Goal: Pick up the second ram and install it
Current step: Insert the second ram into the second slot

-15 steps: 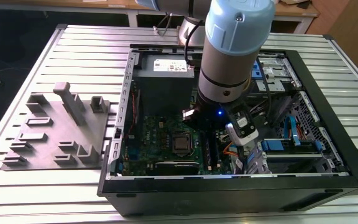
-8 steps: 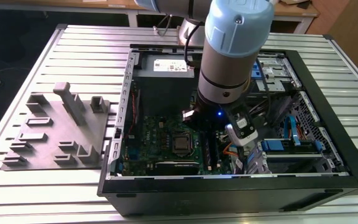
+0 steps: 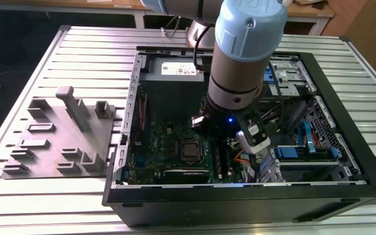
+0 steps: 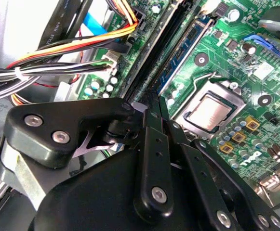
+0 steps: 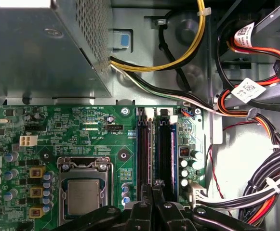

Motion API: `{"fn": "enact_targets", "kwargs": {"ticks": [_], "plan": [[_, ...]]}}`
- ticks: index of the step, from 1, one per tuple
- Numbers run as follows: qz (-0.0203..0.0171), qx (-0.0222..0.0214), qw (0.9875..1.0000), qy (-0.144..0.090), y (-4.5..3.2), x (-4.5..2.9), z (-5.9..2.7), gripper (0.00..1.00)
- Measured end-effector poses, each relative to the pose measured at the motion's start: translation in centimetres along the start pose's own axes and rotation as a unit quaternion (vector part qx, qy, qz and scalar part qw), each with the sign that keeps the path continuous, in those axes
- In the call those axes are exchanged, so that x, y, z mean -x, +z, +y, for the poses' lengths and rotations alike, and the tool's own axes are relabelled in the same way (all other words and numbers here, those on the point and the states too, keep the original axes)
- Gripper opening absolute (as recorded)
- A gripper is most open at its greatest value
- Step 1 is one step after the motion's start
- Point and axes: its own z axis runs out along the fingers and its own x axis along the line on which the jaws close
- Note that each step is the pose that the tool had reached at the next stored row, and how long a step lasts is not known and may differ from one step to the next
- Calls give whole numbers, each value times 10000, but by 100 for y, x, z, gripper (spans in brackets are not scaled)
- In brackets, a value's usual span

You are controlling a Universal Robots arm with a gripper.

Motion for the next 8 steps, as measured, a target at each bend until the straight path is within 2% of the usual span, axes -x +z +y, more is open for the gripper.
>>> {"fn": "enact_targets", "kwargs": {"ticks": [8], "plan": [[0, -1, 10000, 0, 23, -1, -2, 9]]}}
